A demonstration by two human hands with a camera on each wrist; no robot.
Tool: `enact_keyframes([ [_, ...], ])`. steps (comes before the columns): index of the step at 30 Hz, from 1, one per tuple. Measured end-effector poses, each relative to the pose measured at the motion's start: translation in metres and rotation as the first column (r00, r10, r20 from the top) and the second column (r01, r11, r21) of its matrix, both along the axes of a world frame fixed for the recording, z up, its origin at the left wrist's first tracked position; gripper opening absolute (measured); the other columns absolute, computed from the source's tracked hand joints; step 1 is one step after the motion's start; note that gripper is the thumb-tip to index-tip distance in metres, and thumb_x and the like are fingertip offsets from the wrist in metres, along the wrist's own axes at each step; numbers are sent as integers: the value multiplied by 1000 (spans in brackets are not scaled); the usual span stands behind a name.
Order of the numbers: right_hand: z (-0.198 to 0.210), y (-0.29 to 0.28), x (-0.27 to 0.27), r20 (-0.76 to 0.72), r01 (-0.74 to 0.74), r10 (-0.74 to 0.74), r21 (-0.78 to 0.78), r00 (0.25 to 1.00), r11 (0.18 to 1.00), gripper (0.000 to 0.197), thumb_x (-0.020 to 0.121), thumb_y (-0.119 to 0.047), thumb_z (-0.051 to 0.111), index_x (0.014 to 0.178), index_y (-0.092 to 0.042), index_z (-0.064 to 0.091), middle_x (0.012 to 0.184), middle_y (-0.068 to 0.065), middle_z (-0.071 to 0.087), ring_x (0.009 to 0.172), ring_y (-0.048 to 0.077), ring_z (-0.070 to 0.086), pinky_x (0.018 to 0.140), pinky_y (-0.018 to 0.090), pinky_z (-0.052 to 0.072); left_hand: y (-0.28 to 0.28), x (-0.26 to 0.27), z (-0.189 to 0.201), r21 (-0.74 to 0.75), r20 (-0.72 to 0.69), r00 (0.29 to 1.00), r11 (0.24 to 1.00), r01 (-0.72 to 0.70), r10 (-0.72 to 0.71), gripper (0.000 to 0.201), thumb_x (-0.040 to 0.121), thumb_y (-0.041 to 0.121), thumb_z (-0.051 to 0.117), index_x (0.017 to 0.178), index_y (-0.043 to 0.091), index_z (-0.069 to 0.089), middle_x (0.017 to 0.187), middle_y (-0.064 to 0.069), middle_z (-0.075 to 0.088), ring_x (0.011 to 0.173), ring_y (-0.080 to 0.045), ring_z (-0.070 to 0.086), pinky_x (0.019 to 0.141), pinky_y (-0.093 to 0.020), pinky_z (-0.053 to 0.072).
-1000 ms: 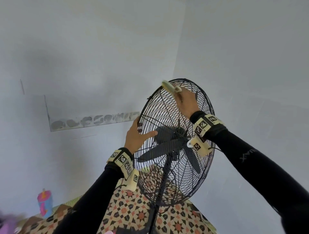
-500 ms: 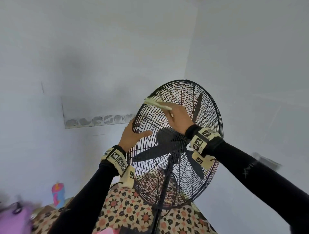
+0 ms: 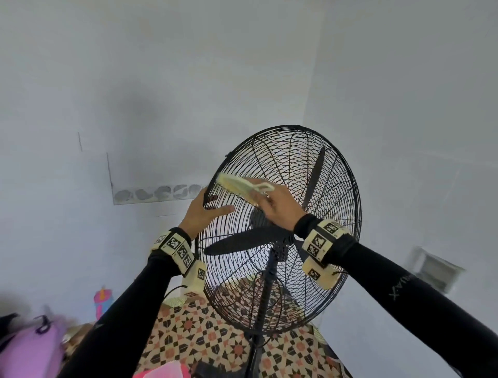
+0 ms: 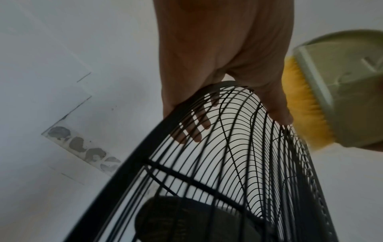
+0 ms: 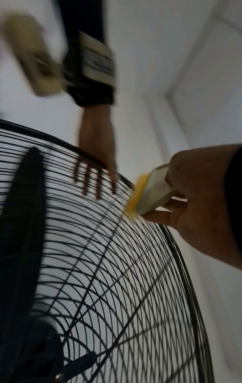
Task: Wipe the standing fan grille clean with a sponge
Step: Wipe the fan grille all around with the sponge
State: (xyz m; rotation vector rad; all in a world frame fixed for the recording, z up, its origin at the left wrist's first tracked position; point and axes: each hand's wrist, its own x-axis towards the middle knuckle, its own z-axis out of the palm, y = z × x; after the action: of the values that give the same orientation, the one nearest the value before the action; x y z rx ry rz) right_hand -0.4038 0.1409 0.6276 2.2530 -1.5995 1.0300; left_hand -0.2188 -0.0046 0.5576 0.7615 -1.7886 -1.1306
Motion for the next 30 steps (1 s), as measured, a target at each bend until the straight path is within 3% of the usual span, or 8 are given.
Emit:
enact_keyframes([
  [2,15,0,-14,216,97,-57,-181,975,979,41,105,-33,45,143,-18,50,127,-1,60,92,8,64,69,19,57,1,0,2,-27,26,999,999,-20,21,103,65,62,91,150,25,44,137,4,59,127,-15,56,114,-46,43],
  [5,34,-4,-49,483,357,-173,-319,858,878,28,104,-32,49,126,-17,54,118,11,67,83,21,72,53,16,55,3,-9,10,-130,82,989,985,-114,125,106,75,50,90,158,24,31,152,-4,47,138,-24,47,118,-52,40],
  [10,-9,-2,-42,115,165,-152,-117,982,979,22,93,-4,62,91,-25,56,135,3,62,78,16,67,59,2,45,18,-42,30,-285,364,833,902,-325,416,151,56,78,86,164,17,0,168,-19,17,153,-42,22,116,-67,31],
  [13,-13,12,-34,21,-76,75,38,997,996,44,95,0,56,89,-42,47,122,-1,64,67,22,66,58,17,53,17,-45,23,-318,429,767,875,-365,477,158,52,67,94,163,22,-9,165,-20,17,150,-47,23,112,-73,33],
  [15,1,12,-40,69,23,-19,-52,997,998,47,97,-2,56,89,-47,45,121,5,68,61,23,65,52,24,56,15,-43,19,-322,417,770,871,-371,483,156,53,62,96,163,24,-7,163,-20,19,149,-48,24,111,-73,34],
  [20,20,-8,-46,255,308,-239,-278,937,910,15,94,0,60,99,-14,56,125,11,68,55,4,56,47,14,50,14,-38,18,-301,410,774,873,-384,482,155,53,61,97,163,24,-6,164,-21,20,149,-45,25,112,-71,32],
  [25,-43,-6,-20,-135,50,-53,-21,989,999,22,92,-2,63,89,-21,52,138,1,63,62,-8,51,63,1,44,12,-36,17,-294,395,779,870,-395,487,151,56,54,98,164,23,-3,164,-22,20,147,-47,27,111,-70,33],
  [30,-12,5,-33,211,145,-97,-223,973,964,18,97,-7,62,88,-21,56,125,9,70,52,14,61,45,21,53,15,-36,16,-291,377,792,874,-390,479,152,54,57,98,164,26,-3,163,-20,21,146,-46,26,111,-70,32],
])
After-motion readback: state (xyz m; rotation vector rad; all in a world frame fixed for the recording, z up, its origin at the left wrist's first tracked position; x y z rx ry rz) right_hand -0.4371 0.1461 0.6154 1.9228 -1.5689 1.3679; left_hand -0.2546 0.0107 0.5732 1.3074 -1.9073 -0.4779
